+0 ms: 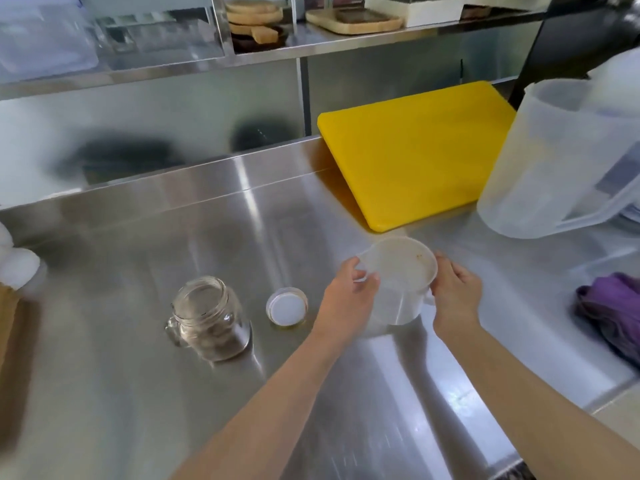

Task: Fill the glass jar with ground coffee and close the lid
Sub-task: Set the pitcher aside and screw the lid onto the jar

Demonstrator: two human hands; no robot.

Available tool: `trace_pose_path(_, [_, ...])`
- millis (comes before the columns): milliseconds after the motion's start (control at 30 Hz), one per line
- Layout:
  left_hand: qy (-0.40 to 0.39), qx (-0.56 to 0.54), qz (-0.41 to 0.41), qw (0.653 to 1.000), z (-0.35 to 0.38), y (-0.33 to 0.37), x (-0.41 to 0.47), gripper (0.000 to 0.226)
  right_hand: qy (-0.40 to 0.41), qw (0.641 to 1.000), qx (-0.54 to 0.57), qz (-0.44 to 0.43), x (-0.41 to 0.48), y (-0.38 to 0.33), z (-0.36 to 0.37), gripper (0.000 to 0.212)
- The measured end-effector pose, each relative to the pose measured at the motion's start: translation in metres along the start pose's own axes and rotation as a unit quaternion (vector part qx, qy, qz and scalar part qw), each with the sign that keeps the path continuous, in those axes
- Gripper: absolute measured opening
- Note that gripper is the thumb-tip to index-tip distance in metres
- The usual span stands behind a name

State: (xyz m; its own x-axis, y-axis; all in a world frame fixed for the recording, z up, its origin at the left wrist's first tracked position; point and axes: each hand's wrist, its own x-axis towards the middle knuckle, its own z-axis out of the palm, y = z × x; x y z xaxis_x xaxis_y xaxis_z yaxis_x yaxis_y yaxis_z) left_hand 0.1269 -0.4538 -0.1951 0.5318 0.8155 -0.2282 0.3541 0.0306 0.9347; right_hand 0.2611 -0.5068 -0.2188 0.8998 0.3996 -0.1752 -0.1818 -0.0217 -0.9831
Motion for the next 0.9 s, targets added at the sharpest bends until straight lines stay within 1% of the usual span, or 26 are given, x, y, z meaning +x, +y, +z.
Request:
trace_pose_path(100, [-0.017, 0.006, -0.01, 1.0, 0.021, 0.003, 0.004, 0.045, 0.025, 1.0, -0.003, 0.003, 0.014, 0.008, -0.017, 0.054])
trace_pose_path(233, [-0.041, 0.003, -0.016, 0.999, 0.046, 0.008, 0.008, 0.049, 0.053, 0.998, -0.012, 0.01, 0.032, 0.018, -0.04, 0.036])
trace_pose_path(300, [-0.047, 0.004, -0.011, 0.999, 0.056, 0.009, 0.01, 0.051, 0.058, 0.998, -0.024, 0.009, 0.038, 0.019, -0.047, 0.031])
trace_pose_path(400, [-0.05, 0.004, -0.015, 0.999, 0.063, 0.009, 0.012, 0.052, 0.051, 0.995, -0.088, -0.013, 0.042, 0.017, -0.054, 0.039])
trace_pose_path(467, [-0.049, 0.005, -0.021, 0.999, 0.062, 0.01, 0.013, 0.053, 0.064, 0.984, -0.16, -0.041, 0.043, 0.013, -0.059, 0.042])
trace_pose_path(533, [-0.044, 0.005, -0.02, 0.999, 0.056, 0.012, 0.011, 0.052, 0.099, 0.96, -0.244, -0.095, 0.044, 0.003, -0.063, 0.031])
trace_pose_path(600, [-0.035, 0.012, -0.007, 0.999, 0.044, 0.017, 0.009, 0.049, 0.107, 0.941, -0.265, -0.18, 0.042, -0.012, -0.062, 0.019])
trace_pose_path(667, [-0.016, 0.027, 0.018, 0.999, 0.027, 0.021, 0.007, 0.045, 0.073, 0.937, -0.234, -0.247, 0.035, -0.032, -0.054, 0.018])
trace_pose_path(767, [0.041, 0.043, 0.05, 0.997, -0.003, 0.03, 0.002, 0.038, -0.027, 0.94, -0.176, -0.292, 0.011, -0.06, -0.022, 0.006])
trace_pose_path(833, [0.091, 0.032, 0.079, 0.992, -0.026, 0.036, -0.004, 0.031, -0.115, 0.932, -0.161, -0.304, -0.008, -0.064, 0.007, 0.004])
trace_pose_path(900, [0.141, 0.007, 0.111, 0.984, -0.053, 0.039, -0.012, 0.022, -0.204, 0.927, -0.149, -0.276, -0.026, -0.054, 0.034, 0.006])
